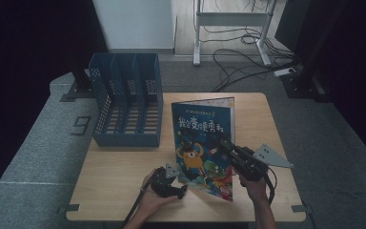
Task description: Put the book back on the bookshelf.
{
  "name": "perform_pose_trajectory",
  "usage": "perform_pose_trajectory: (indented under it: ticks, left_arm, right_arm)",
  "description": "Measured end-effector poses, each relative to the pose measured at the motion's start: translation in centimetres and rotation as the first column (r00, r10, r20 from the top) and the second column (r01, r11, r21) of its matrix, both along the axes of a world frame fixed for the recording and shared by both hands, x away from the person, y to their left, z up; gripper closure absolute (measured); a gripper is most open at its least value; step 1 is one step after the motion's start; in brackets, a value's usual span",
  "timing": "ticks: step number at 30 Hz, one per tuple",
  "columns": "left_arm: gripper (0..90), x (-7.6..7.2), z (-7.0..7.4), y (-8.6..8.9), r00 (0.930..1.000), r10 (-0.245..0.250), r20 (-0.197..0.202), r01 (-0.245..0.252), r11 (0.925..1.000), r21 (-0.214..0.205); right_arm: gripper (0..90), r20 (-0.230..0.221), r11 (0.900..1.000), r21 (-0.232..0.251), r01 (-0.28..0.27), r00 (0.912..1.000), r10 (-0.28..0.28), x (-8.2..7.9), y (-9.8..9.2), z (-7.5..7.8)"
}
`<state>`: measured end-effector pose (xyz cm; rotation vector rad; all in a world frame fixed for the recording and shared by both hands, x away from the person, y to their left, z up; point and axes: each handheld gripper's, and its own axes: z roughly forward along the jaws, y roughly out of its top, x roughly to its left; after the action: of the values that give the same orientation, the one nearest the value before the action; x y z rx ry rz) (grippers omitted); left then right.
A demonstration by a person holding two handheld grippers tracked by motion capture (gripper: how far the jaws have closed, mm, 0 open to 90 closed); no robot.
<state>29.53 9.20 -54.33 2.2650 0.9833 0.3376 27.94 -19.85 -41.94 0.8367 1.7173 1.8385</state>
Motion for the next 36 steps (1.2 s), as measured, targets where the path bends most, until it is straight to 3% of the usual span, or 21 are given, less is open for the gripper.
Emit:
perform_pose_trajectory:
  ticks: [4, 15, 20, 22, 27, 31, 36]
  left_arm:
    - [15.5, 0.6, 0.1, -0.1, 0.9999, 0.008, -0.009, -0.008, 0.9999, 0.006]
    - [15.5, 2.1, 0.2, -0.2, 0.9991, 0.038, -0.018, -0.037, 0.9992, 0.015]
    - [15.9, 1.9, 0.1, -0.1, 0.999, 0.044, -0.012, -0.043, 0.999, 0.007]
    - [18.2, 1.8, 0.2, 0.2, 0.9984, 0.052, -0.021, -0.053, 0.9984, -0.02]
    - [19.2, 1.6, 0.2, 0.3, 0.9987, 0.05, -0.013, -0.05, 0.9987, -0.012]
    - [19.4, 1.7, 0.2, 0.6, 0.9983, 0.054, -0.019, -0.055, 0.9978, -0.038]
    - [22.4, 1.6, 1.4, 0.8, 0.9969, 0.072, 0.033, -0.069, 0.9926, -0.101]
  right_arm:
    - [80.1, 0.01, 0.9996, -0.024, 0.012, 0.9999, -0.011, 0.1, 0.2, 0.2]
    - [81.0, 0.038, 0.9994, -0.02, -0.028, 0.9989, 0.028, 1.6, 0.6, 0.2]
    - [81.3, 0.035, 0.9989, -0.026, -0.039, 0.9986, 0.04, 1.1, 0.1, -0.1]
    - [81.4, 0.038, 0.9984, -0.036, -0.044, 0.9983, 0.045, 0.6, 0.0, -0.1]
    - [81.4, 0.034, 0.9974, -0.052, -0.051, 0.998, 0.053, 0.0, -0.2, -0.1]
    - [81.6, 0.018, 0.9961, -0.054, -0.069, 0.9974, 0.07, 0.0, -0.6, -0.2]
    - [81.2, -0.001, 0.995, -0.06, -0.08, 0.9968, 0.08, -0.2, -1.3, -0.4]
